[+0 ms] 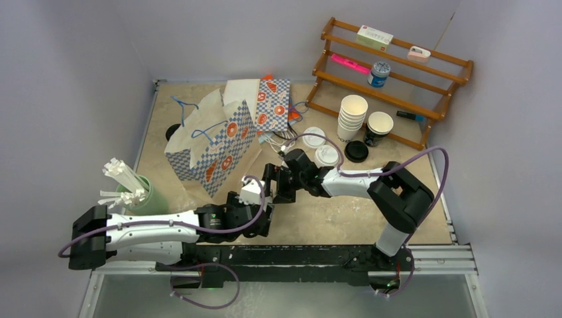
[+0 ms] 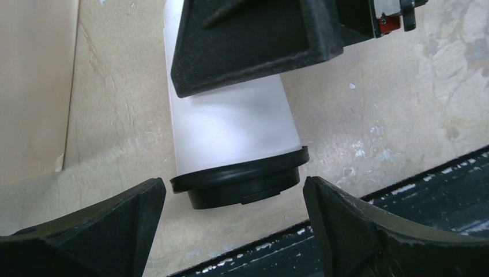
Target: Pack the takeout coffee
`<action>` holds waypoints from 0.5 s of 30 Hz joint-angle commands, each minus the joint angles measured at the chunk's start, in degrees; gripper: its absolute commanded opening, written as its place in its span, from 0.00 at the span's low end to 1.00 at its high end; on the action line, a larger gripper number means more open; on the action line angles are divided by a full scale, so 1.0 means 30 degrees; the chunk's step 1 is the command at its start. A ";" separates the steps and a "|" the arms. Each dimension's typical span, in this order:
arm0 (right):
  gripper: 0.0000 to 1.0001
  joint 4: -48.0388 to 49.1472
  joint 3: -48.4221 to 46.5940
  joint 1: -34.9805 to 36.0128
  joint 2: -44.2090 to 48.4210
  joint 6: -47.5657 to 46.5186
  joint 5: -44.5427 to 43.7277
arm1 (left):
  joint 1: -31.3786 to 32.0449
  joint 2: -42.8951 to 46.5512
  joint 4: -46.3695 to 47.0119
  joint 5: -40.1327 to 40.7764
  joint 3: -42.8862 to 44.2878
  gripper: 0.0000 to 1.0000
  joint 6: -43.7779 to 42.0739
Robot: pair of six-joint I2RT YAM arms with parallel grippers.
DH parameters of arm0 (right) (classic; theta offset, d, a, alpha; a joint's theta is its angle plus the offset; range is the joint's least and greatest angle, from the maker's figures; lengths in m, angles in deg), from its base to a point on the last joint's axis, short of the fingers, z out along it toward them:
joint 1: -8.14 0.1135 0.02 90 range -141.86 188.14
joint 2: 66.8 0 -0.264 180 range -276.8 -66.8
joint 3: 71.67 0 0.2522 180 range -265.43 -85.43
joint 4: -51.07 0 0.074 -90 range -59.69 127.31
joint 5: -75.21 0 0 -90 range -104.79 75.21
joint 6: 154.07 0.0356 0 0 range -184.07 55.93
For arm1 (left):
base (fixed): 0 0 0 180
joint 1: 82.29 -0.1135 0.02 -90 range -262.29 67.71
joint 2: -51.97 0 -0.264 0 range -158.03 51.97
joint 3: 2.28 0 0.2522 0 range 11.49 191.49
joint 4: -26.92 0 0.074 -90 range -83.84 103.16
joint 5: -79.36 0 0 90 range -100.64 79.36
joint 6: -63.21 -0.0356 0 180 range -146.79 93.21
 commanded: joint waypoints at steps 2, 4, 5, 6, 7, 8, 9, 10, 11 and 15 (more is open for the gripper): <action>0.93 0.0553 -0.0028 0.0090 0.0841 0.0469 -0.0152 | 0.0537 -0.1417 0.0013 0.2761 0.1039 0.97 0.1433; 0.93 0.0597 0.0030 0.0089 0.0925 0.0420 -0.0087 | 0.0538 -0.1566 0.0628 0.3000 0.0863 0.98 0.1380; 0.93 0.0644 0.0083 0.0076 0.0943 0.0408 -0.0048 | 0.0538 -0.1577 0.0953 0.3096 0.0705 0.98 0.1324; 0.93 0.0696 0.0127 0.0070 0.0982 0.0436 -0.0031 | 0.0538 -0.1552 0.1371 0.3177 0.0549 0.98 0.1153; 0.93 0.0746 0.0161 0.0088 0.1034 0.0457 -0.0025 | 0.0538 -0.1497 0.1785 0.3202 0.0369 0.98 0.0948; 0.93 0.0763 0.0213 0.0090 0.1085 0.0442 -0.0024 | 0.0538 -0.1469 0.2222 0.3231 0.0222 0.99 0.0688; 0.93 0.0740 0.0223 0.0090 0.1124 0.0418 -0.0002 | 0.0538 -0.1447 0.2599 0.3282 0.0116 0.99 0.0410; 0.93 0.0737 0.0210 0.0079 0.1155 0.0393 0.0026 | 0.0538 -0.1433 0.2935 0.3267 0.0036 0.99 0.0053; 0.93 0.0707 0.0201 0.0082 0.1162 0.0364 0.0052 | 0.0538 -0.1431 0.3226 0.3239 0.0026 0.99 -0.0262; 0.92 0.0530 0.0087 0.0087 0.1215 0.0100 0.0194 | 0.0538 -0.1376 0.3808 0.2955 0.0053 0.97 -0.1129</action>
